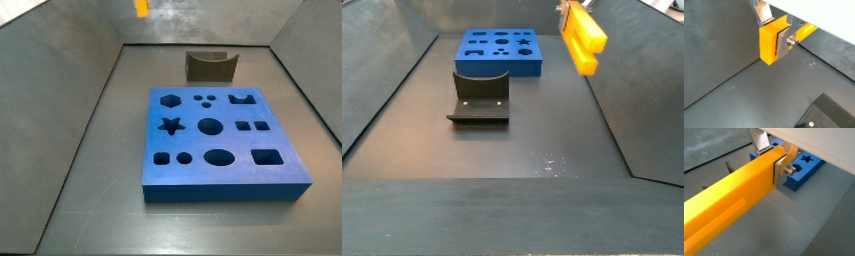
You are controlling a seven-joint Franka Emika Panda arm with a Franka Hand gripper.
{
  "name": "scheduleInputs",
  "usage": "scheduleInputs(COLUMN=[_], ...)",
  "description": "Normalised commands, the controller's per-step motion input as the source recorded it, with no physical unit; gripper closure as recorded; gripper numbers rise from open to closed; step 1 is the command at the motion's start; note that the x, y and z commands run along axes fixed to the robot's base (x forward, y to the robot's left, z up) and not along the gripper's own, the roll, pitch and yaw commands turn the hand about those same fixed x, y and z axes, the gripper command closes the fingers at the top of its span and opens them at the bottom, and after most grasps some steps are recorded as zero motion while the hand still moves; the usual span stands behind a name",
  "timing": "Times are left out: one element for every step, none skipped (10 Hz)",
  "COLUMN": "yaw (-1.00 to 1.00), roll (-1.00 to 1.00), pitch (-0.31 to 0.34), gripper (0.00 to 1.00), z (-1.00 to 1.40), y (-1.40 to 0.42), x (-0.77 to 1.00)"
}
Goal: Pick up the double-square object. Move up. Place the double-square object on the fixture. Regrasp the double-square object. Move to above the board. Insert the double-square object.
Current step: Place the double-square object on the fixture.
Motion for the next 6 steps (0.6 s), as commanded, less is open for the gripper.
scheduleInputs(yaw=[-0.05,-0.05,-0.04,-0.04,-0.04,-0.04], roll=[-0.17,-0.17,-0.17,-0.17,-0.17,-0.17], pitch=[-0.003,-0.004,-0.005,-0.002,0.001,0.004], gripper=[1.0,1.0,1.0,1.0,1.0,1.0], z=[-0.09,-0.09,-0.08,-0.08,-0.08,-0.07], y=[0.18,0.17,0.16,0.15,0.13,0.12], x=[1.0,1.0,1.0,1.0,1.0,1.0])
